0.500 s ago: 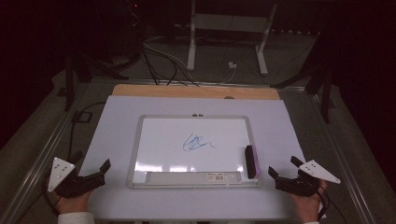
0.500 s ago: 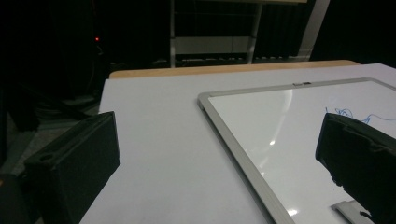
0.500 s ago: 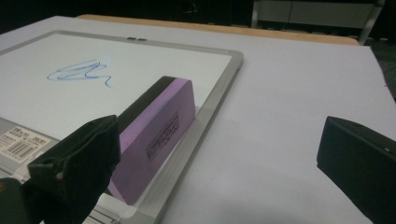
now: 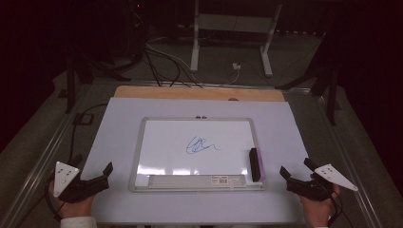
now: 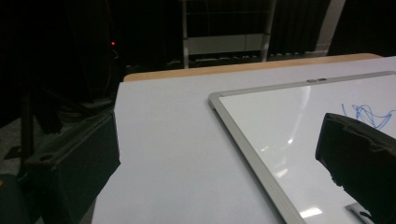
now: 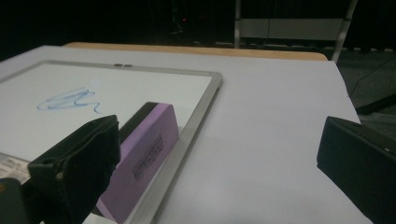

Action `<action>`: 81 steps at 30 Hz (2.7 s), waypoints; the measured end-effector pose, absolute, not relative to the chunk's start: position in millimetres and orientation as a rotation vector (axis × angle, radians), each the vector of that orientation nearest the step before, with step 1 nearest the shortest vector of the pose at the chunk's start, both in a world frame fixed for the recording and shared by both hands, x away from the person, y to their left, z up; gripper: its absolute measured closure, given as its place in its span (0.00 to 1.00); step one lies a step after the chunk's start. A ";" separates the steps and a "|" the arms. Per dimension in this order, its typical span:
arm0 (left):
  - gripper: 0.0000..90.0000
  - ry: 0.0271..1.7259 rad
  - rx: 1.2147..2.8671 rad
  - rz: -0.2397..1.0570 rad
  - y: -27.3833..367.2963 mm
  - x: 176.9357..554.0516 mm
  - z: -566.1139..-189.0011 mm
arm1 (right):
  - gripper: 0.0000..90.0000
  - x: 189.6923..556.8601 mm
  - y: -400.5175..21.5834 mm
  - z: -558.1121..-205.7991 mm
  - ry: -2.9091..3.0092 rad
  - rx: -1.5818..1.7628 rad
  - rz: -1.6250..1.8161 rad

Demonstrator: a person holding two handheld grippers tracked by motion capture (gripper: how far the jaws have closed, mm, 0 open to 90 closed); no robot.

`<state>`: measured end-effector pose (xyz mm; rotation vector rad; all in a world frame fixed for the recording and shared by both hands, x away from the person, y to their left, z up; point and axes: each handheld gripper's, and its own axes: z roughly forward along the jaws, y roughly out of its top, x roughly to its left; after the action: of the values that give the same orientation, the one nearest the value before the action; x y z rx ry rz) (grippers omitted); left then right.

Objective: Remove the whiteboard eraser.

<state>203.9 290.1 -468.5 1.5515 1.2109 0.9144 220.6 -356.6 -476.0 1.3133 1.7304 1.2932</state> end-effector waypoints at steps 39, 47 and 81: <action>0.01 1.196 1.592 0.941 282.1 203.7 -477.7 | 0.00 255.6 -333.2 -448.8 1.859 1.365 1.259; 0.01 1.192 1.602 0.939 281.0 203.5 -478.4 | 0.00 266.4 -323.0 -455.1 1.921 1.384 1.246; 0.01 1.200 1.627 0.936 279.1 204.2 -481.0 | 0.49 280.9 -297.8 -483.4 2.251 1.585 1.230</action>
<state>204.2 279.1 -481.0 1.6268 1.1996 0.9356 280.9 -297.8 -483.4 1.5852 2.2514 1.2297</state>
